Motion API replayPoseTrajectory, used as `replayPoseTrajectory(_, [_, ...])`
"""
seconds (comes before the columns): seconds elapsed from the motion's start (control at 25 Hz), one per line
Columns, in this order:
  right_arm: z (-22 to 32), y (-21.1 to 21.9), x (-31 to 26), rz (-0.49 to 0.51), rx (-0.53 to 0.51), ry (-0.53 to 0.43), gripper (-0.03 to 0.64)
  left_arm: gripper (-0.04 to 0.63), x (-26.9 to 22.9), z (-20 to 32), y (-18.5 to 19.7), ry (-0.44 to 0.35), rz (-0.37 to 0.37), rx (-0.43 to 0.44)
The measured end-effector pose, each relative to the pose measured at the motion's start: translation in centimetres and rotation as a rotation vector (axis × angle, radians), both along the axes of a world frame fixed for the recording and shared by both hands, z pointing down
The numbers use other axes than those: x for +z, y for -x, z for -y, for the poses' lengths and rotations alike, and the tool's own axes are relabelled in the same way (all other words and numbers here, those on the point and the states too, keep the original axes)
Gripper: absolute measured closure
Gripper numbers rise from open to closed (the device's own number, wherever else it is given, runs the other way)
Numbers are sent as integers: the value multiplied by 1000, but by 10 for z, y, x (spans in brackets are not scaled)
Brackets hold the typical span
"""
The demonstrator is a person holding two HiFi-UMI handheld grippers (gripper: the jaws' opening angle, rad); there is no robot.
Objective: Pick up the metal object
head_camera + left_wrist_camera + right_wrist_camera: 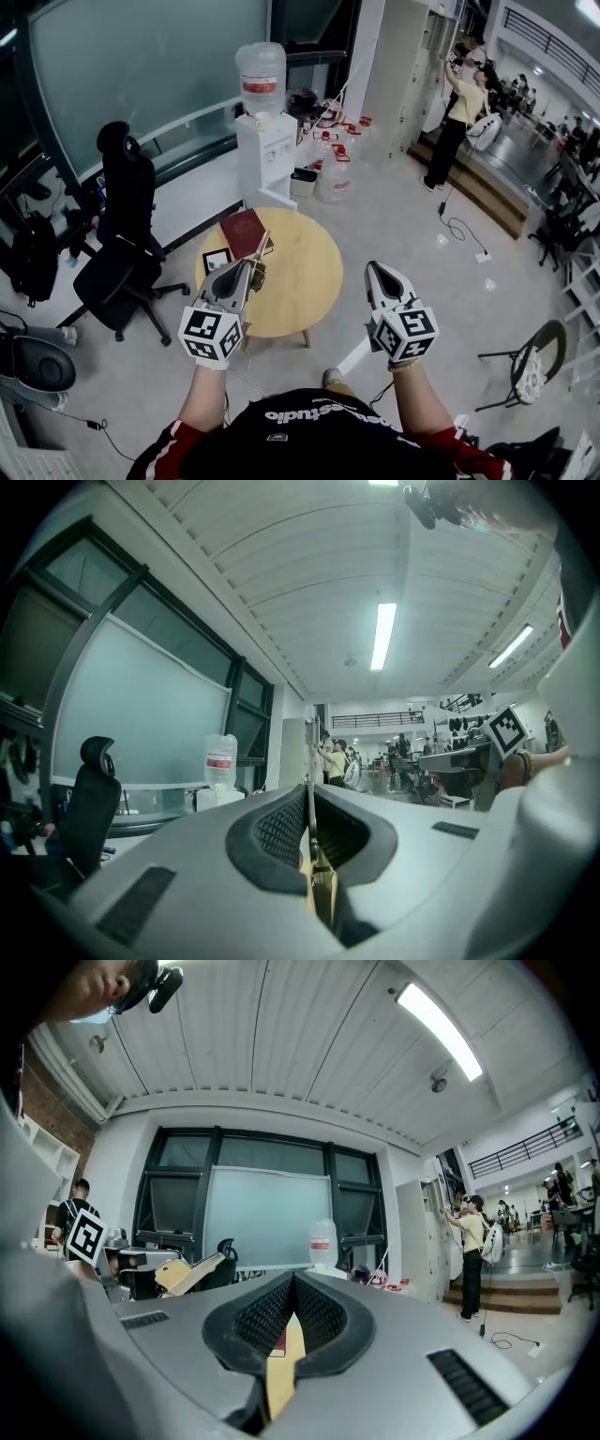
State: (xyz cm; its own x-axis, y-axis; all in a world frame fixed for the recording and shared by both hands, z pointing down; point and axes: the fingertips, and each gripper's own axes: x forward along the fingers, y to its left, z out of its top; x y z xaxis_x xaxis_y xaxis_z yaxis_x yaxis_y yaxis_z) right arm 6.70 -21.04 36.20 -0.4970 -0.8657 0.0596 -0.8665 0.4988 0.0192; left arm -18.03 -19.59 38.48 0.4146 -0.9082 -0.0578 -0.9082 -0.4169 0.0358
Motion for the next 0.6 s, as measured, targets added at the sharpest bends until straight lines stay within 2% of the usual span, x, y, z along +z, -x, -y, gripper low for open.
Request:
replayPoseTrajectory(0.2, [0, 13, 0, -7, -28, -2, 591, 578, 0, -3, 9, 0, -24, -10])
replayPoseTrajectory(0.6, [-4, 18, 4, -20, -31, 12, 591, 578, -2, -7, 11, -10, -21, -5])
